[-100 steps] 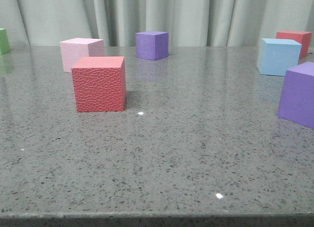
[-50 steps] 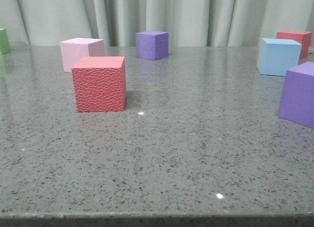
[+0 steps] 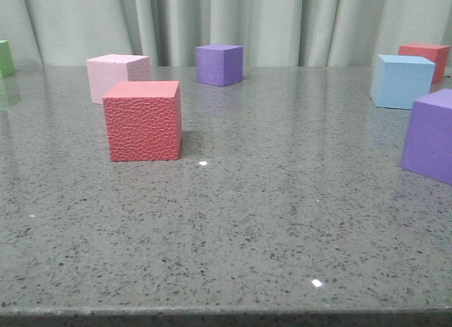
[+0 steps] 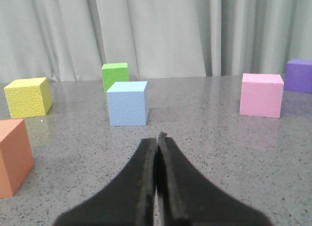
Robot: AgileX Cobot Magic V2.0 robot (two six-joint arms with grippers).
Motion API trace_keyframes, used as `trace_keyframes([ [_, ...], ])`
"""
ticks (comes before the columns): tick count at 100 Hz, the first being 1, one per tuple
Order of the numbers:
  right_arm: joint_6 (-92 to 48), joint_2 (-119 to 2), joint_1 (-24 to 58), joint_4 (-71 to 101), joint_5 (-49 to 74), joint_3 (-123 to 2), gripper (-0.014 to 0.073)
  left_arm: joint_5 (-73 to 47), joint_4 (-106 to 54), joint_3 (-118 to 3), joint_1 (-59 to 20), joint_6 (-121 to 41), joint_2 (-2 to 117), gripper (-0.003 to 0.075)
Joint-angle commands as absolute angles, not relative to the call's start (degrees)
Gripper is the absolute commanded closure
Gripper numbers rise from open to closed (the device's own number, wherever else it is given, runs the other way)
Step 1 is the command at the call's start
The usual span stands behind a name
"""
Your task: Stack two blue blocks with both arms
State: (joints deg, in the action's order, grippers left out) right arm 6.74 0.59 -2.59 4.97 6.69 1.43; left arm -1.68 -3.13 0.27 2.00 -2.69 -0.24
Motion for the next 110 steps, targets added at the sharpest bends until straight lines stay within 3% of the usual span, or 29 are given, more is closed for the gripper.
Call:
trace_keyframes([
  [1, 6.9, 1.8, -3.0, 8.0, 1.6, 0.1, 0.0707, 3.3, -5.1, -1.5, 2.1, -2.7, -2.2, 0.0739],
  [29, 7.0, -3.2, -3.0, 14.0, 12.6, -8.8, 0.0697, -6.0, -6.1, -14.0, 2.1, -2.7, 2.8, 0.0739],
  [90, -1.8, -28.3, -3.0, 9.5, 24.7, -35.7, 0.0689, -16.1, -5.7, -41.9, 2.1, -3.0, 29.9, 0.0738],
  [102, -1.8, -33.5, -3.0, 9.5, 25.8, -39.6, 0.0577, -18.4, -5.7, -45.5, 2.1, -3.0, 33.9, 0.0736],
  [110, -1.8, -35.8, -3.0, 9.5, 25.8, -41.4, 0.0406, -17.5, -5.4, -46.4, 2.1, -3.9, 35.4, 0.0689],
])
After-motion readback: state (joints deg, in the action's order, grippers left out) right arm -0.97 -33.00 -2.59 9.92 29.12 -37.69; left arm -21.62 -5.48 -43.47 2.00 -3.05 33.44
